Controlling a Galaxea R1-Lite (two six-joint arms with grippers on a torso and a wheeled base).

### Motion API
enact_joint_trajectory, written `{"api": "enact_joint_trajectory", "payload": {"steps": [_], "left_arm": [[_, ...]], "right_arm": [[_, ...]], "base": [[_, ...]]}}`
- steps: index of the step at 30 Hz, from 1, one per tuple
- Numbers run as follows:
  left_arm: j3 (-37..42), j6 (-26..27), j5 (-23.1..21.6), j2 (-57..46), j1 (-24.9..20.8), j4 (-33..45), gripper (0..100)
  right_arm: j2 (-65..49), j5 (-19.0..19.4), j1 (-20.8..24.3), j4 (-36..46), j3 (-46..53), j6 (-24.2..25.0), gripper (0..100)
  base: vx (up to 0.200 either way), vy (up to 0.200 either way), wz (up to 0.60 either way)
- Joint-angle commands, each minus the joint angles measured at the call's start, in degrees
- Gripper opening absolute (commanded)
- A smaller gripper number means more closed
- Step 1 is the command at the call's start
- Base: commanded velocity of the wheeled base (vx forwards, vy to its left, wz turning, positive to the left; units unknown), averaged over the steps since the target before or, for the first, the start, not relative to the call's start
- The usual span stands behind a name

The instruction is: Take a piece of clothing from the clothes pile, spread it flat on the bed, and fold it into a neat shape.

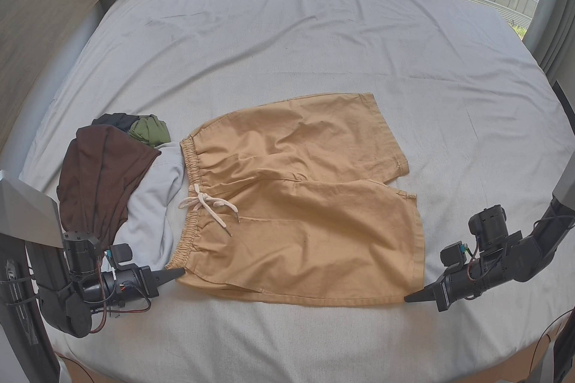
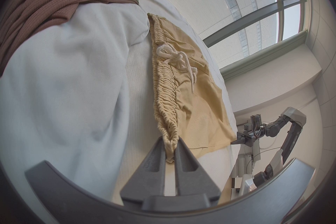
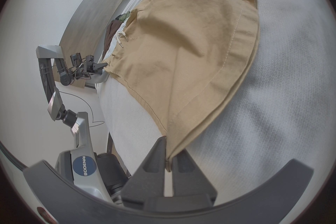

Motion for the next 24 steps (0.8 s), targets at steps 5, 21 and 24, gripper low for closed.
{"api": "enact_joint_trajectory", "payload": {"steps": [5, 21, 24], "left_arm": [[4.5, 4.1, -2.3, 0.3, -0.2, 0.0, 0], [9.8, 10.8, -2.8, 2.2, -0.1, 0.1, 0], [9.8, 13.0, -2.8, 3.6, 0.3, 0.6, 0]], "right_arm": [[0.0, 0.1, 0.2, 0.0, 2.1, -3.5, 0], [-3.6, 0.1, -0.1, 10.2, 2.5, -8.3, 0], [-3.8, 0.1, 0.0, 11.6, 2.9, -9.1, 0]], "base": [[0.000, 0.000, 0.00], [0.000, 0.000, 0.00], [0.000, 0.000, 0.00]]}}
